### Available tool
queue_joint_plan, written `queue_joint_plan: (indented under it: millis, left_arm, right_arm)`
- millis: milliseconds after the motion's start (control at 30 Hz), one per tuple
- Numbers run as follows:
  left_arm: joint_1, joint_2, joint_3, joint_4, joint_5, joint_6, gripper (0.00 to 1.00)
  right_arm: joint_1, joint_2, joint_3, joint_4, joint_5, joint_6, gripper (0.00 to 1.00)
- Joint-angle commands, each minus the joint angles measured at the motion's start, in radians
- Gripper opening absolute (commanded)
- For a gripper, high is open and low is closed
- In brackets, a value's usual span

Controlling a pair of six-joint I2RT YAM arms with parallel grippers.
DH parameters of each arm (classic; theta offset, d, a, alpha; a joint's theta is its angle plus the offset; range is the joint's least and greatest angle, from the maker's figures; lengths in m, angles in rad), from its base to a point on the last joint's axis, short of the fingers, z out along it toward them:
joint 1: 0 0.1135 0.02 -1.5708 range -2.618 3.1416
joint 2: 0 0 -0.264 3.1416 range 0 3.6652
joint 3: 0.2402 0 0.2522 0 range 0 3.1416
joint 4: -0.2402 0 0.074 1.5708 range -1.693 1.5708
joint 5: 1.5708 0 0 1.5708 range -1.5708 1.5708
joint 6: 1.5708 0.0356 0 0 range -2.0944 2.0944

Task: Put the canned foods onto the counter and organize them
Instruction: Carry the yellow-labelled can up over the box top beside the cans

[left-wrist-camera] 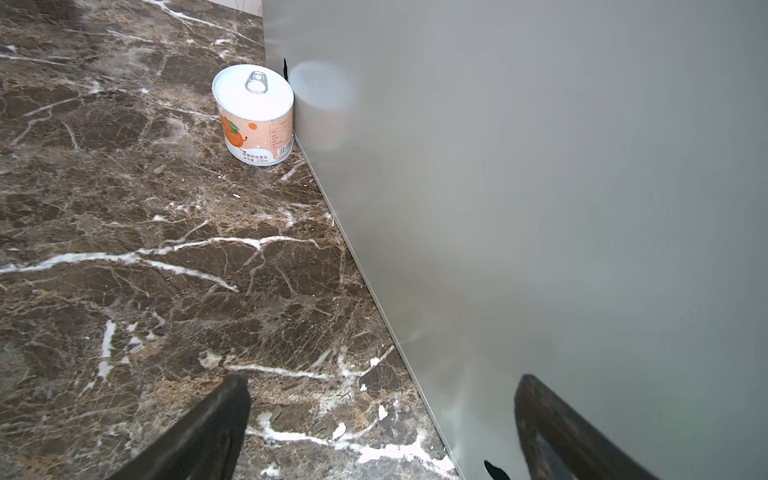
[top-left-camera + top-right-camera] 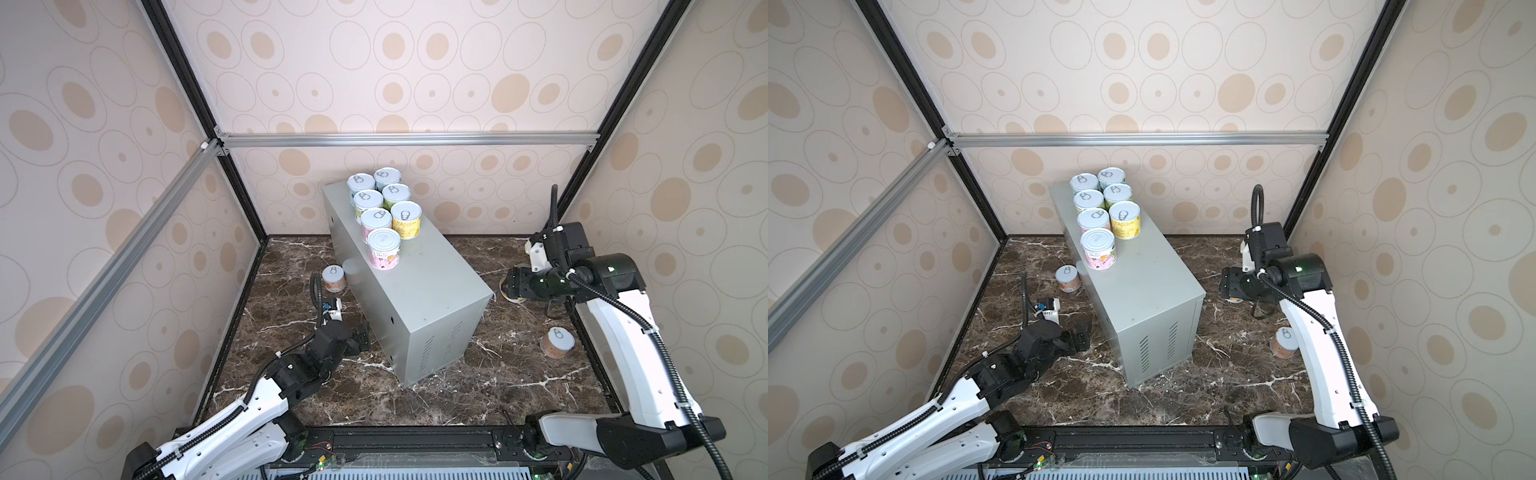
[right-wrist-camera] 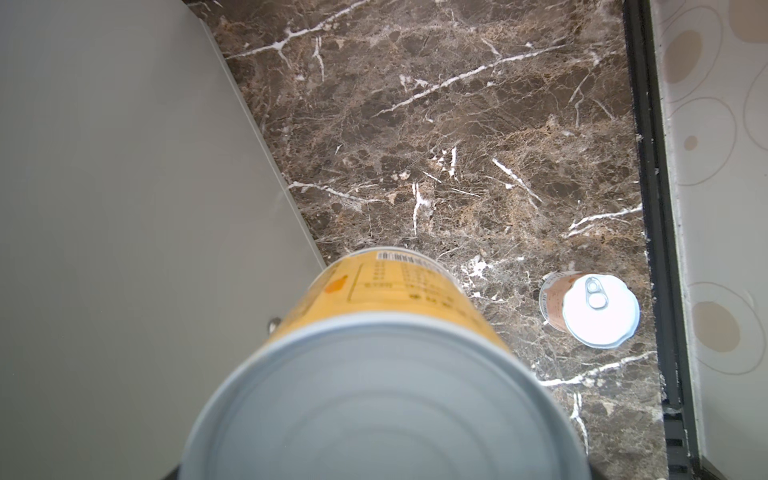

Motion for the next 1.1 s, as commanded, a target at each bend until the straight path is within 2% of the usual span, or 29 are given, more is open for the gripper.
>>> queue_joint_plan:
  millis: [0, 467, 633, 800, 1067]
  left_arm:
    - [0.006, 0.002, 0.063, -0.041, -0.009, 0.028, 0.99]
    - [0.007, 0.011, 0.158, -0.125, -0.009, 0.066, 0.99]
    - [0.006, -0.002, 0.163, -0.140, -0.018, 0.071, 0.99]
    - [0.006, -0.002, 0.157, -0.140, -0.021, 0.073, 0.99]
    - [0.008, -0.008, 0.143, -0.141, -0.029, 0.081, 0.99]
  right_arm:
    - [0.006, -0.036, 0.066, -0.037, -0.008, -0.035, 0.54]
    - [0.029, 0.031, 0.292, -0.122, -0.160, -0.076, 0.52]
    - [0.078, 0.106, 0.418, -0.151, -0.147, -0.081, 0.52]
    - [0.202, 0.210, 0.570, -0.191, -0.096, -0.078, 0.51]
    - [0.343, 0.370, 0.801, -0.239, -0.030, -0.072, 0.51]
